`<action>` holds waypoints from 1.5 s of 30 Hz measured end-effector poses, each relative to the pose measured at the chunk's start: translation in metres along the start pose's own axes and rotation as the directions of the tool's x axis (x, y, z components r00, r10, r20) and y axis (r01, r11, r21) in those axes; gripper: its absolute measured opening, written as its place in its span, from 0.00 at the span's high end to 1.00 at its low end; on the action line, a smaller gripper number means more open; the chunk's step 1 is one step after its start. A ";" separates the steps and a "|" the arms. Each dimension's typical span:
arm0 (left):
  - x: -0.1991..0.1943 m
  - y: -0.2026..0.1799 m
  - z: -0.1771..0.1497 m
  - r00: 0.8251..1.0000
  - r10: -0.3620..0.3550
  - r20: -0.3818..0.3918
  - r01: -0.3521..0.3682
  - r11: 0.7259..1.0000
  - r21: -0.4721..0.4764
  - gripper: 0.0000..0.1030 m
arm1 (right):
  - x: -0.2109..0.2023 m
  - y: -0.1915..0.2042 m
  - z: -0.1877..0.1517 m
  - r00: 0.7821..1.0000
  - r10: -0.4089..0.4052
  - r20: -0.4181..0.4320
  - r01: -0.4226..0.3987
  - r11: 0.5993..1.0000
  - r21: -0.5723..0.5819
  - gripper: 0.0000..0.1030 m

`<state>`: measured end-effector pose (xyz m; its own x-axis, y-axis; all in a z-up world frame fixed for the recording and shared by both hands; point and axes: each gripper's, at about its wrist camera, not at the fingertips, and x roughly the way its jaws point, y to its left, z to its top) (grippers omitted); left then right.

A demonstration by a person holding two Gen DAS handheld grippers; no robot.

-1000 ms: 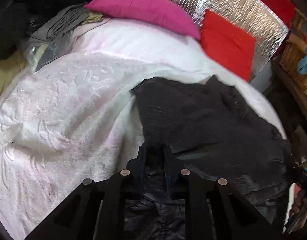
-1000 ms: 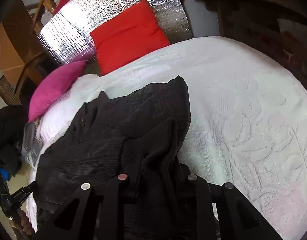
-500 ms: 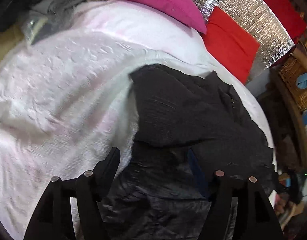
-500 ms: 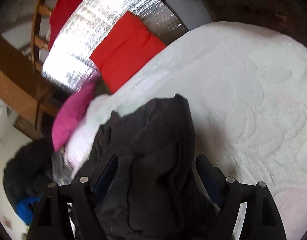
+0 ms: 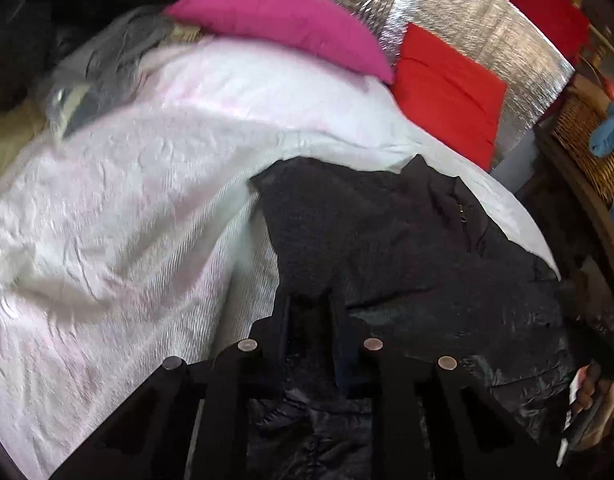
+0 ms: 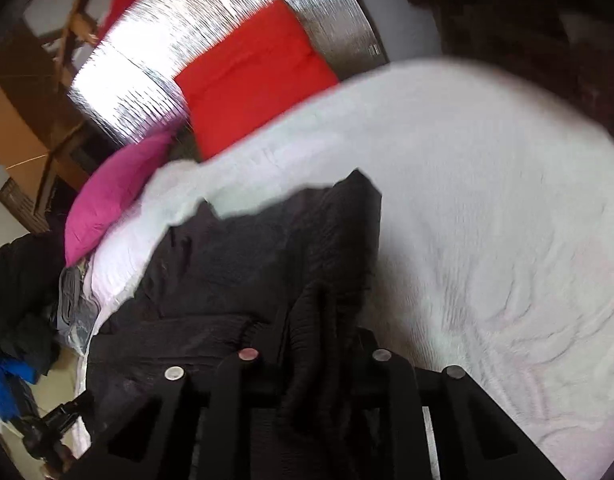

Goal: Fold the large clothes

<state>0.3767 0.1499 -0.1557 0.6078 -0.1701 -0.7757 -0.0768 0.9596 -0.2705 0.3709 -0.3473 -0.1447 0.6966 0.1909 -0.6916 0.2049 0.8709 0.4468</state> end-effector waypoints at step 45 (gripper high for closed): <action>-0.076 0.017 -0.037 0.998 0.063 0.005 -0.063 0.997 0.032 0.57 | -0.082 -0.018 -0.052 1.000 -0.008 -0.013 0.009 1.000 0.028 0.34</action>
<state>0.3002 0.1708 -0.1228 0.6060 -0.1081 -0.7881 -0.0894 0.9752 -0.2025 0.2743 -0.3549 -0.1257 0.6862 0.1894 -0.7023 0.2303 0.8593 0.4567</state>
